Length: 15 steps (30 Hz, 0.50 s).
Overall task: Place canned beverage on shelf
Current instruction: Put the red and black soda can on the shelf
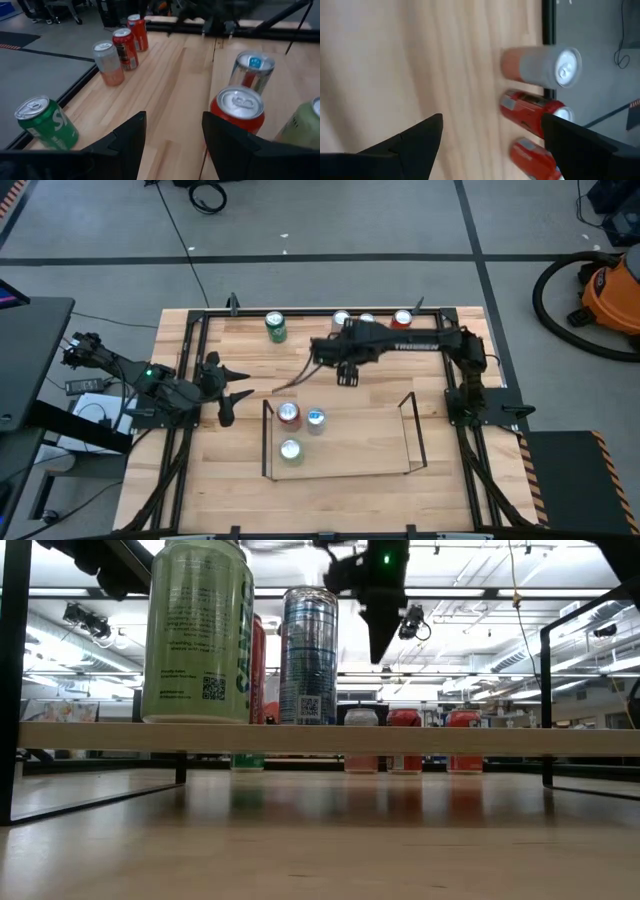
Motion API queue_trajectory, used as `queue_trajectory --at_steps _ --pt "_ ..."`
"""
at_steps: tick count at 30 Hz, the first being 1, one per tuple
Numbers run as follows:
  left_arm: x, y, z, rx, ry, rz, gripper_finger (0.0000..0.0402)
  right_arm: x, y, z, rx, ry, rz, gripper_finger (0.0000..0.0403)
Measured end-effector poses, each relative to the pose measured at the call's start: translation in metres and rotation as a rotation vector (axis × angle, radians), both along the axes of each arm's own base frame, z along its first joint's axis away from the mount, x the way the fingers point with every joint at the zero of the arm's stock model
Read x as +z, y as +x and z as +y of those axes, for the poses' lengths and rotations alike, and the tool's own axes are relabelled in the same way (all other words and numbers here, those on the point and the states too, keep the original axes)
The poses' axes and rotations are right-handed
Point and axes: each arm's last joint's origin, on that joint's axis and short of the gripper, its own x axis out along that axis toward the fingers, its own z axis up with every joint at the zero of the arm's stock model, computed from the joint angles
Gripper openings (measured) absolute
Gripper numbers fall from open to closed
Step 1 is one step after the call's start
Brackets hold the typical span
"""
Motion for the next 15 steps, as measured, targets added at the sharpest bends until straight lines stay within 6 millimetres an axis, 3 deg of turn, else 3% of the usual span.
queue_trajectory --at_steps 15 --pt "-0.008 -0.004 0.002 0.035 -0.033 0.064 0.0203 -0.020 -0.048 -0.132 -0.217 0.091 -0.077 0.0350"
